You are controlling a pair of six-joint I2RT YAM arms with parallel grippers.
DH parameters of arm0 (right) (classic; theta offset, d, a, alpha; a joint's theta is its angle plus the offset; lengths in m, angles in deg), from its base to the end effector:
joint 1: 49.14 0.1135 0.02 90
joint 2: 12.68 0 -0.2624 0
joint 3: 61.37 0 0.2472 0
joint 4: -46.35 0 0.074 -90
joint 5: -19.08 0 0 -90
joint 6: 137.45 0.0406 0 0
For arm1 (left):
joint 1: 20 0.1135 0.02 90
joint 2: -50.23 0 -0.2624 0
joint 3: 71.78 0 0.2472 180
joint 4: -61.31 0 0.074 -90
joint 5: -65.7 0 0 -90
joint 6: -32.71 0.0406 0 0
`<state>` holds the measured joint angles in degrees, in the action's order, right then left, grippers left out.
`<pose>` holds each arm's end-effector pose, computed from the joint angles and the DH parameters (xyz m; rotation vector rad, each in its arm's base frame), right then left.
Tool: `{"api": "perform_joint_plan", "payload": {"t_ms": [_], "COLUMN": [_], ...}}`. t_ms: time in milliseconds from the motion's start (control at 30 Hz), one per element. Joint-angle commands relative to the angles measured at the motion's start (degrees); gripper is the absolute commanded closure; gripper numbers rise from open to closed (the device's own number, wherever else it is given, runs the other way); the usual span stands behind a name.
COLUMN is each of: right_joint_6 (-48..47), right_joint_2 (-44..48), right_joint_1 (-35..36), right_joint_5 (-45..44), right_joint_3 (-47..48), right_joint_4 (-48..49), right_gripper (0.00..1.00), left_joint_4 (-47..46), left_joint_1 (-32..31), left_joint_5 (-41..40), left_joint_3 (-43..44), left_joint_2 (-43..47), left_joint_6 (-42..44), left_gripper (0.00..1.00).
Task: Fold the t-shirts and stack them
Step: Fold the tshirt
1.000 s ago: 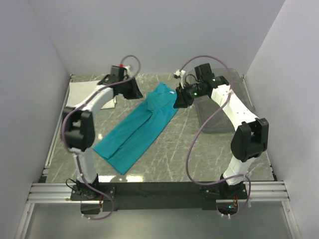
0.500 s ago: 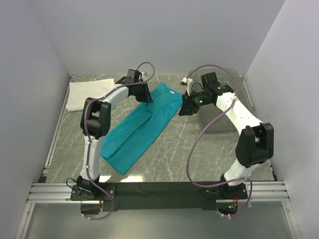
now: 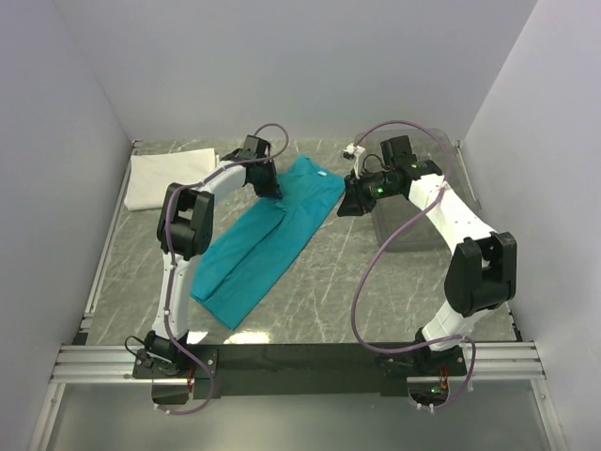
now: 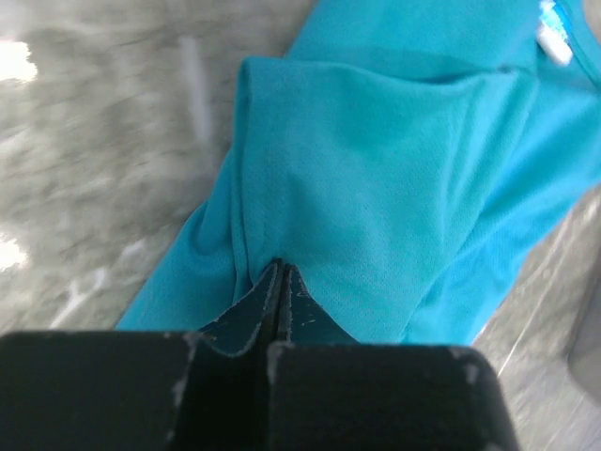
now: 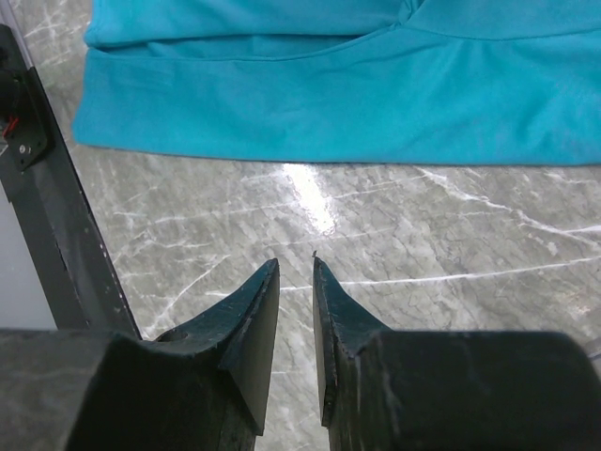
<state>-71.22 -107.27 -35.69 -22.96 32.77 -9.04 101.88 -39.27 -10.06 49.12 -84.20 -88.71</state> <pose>0.3285 0.1096 0.2894 -1.0390 2.0937 0.9619 0.4786 -0.1779 0.1512 -0.1707 2.5992 -0.6547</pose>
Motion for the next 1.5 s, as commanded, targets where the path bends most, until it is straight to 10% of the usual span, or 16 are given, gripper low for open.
{"api": "perform_joint_plan", "payload": {"t_ms": [0, 400, 667, 833, 1167, 1467], "right_joint_6": [0.5, -2.1, -12.3, -10.4, 12.1, 16.4], "right_joint_2": [3.3, 2.9, -5.2, -11.3, -24.1, -31.6], "right_joint_1": [-0.6, 0.3, 16.7, 26.6, 39.1, 41.7], "right_joint_5": [1.1, -0.5, -8.3, -9.4, -20.5, -24.5], "right_joint_3": [-0.6, -1.6, 1.0, 4.9, 13.1, 17.5], "right_joint_4": [2.1, 1.2, -4.2, -3.2, 10.2, 9.0], "right_gripper": [0.72, 0.71, 0.68, 0.68, 0.86, 0.88], "left_joint_4": [6.4, 11.1, 8.9, 1.8, 0.6, 5.8], "left_joint_1": [1.2, 7.7, 7.8, 9.7, 16.0, 17.9], "left_joint_5": [-11.9, -14.7, -4.0, -3.3, -21.9, -22.2], "left_joint_3": [-2.2, -4.7, 6.8, -2.4, -26.7, -39.8], "left_joint_2": [0.7, 1.5, 1.4, 16.9, 56.2, 78.5], "left_joint_6": [-5.4, -21.6, -15.9, -11.8, 1.2, -1.4], "left_gripper": [0.99, 1.0, 0.92, 0.54, 0.32, 0.27]}}
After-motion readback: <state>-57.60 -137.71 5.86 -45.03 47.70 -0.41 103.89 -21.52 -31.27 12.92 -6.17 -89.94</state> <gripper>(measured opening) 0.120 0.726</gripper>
